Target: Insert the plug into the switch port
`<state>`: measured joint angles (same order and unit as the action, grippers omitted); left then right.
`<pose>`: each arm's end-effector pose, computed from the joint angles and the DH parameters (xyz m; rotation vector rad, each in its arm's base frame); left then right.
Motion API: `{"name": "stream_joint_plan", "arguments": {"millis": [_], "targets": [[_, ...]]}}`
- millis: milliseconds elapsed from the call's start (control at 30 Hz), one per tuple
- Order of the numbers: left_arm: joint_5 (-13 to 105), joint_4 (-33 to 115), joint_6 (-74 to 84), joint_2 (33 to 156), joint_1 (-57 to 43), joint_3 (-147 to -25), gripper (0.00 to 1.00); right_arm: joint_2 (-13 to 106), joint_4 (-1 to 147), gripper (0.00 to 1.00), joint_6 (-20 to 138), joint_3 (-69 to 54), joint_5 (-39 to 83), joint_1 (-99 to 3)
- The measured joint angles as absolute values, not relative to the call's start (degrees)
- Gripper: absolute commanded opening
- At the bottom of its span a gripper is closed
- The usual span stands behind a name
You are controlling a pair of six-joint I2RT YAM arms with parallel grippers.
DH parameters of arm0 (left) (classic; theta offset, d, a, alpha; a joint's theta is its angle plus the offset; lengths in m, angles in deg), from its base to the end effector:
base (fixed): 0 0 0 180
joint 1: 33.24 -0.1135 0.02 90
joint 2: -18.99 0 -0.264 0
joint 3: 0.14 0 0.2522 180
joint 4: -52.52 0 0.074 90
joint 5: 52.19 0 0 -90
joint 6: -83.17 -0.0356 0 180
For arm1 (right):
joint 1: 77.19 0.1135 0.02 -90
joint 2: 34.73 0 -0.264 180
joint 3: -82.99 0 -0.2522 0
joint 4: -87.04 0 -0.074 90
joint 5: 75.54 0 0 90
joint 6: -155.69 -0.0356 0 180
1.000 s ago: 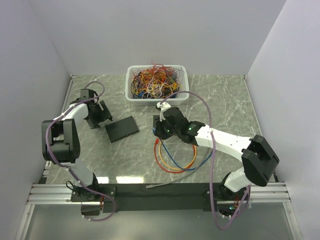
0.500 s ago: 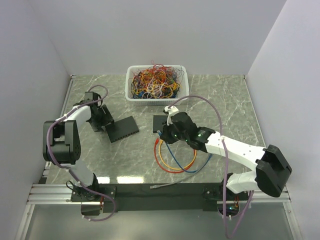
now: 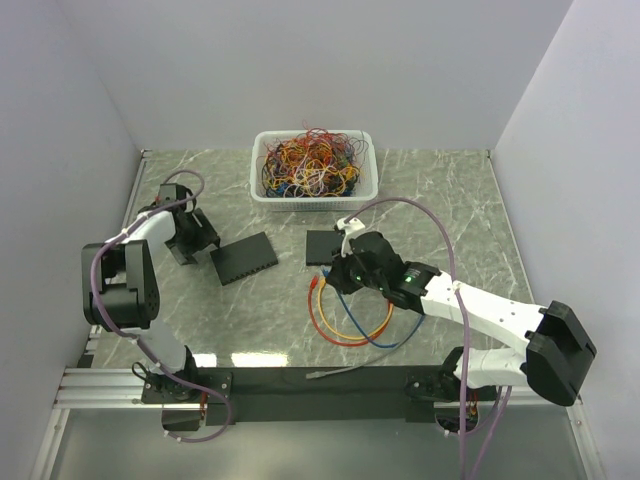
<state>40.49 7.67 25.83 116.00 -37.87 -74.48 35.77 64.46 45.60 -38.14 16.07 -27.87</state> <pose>0.3259 0.0247 0.1771 -0.8720 2.6245 -0.1959 0.1749 0.2050 0.2499 -0.5863 2.1819 0.7070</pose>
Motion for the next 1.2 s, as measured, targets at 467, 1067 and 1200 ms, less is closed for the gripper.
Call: {"name": "stream_joint_plan", "arguments": {"millis": [467,1067,1200], "targets": [[39.22,7.78,26.03,117.33,-38.7,-75.09,0.76,35.6,64.31,0.0,45.62,-38.69,15.94,-27.83],[47.42,7.73,29.39,101.38,-37.45,-62.06,0.78,35.84,64.4,0.0,45.6,-38.8,15.92,-27.67],[49.06,7.28,30.07,98.03,-36.12,-61.01,0.79,37.35,64.66,0.0,45.57,-38.8,15.81,-26.78]]}}
